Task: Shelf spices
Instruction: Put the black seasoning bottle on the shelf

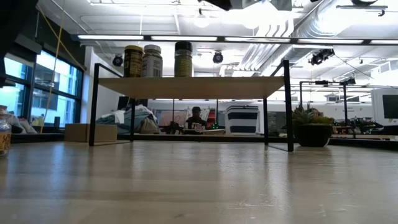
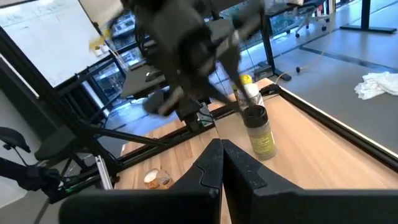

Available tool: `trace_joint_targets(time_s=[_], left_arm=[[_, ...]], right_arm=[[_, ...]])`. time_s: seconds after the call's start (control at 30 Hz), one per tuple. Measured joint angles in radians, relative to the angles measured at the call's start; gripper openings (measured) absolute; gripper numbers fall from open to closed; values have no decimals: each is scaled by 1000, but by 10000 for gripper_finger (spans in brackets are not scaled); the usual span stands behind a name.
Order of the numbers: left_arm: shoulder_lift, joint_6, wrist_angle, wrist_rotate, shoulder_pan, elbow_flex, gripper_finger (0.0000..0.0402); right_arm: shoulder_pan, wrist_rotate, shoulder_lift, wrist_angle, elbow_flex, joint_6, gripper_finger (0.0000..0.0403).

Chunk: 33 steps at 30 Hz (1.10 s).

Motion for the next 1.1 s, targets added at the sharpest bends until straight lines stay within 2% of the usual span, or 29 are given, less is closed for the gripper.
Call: trace_joint_targets(time_s=[0.07,0.2,0.33,0.43,0.53,0.73,0.83,1.1], left_arm=[[33,-80,-9,-2,-14,-10,16],[62,-216,24,-26,-47,-96,3],[44,-331,155,-43,-93,-224,1],[15,-471,251,-162,-129,-330,1],[-19,-643,311,-338,-162,-445,1],[-70,-985,343,-564,-204,-646,0],[-79,-1148,356,-612,-195,-701,0],[-82,-1203,371,-697,-153,-764,0]], right_arm=[[0,0,0,-1,0,-11,0],[0,4,-1,-1,0,-25,0],[0,4,-2,-1,0,-44,0],[0,4,-2,-2,0,-48,0],[0,4,-2,-2,0,-51,0],[0,5,-2,-2,0,-69,0],[0,6,-2,-1,0,-70,0],[0,8,-2,0,0,-73,0]])
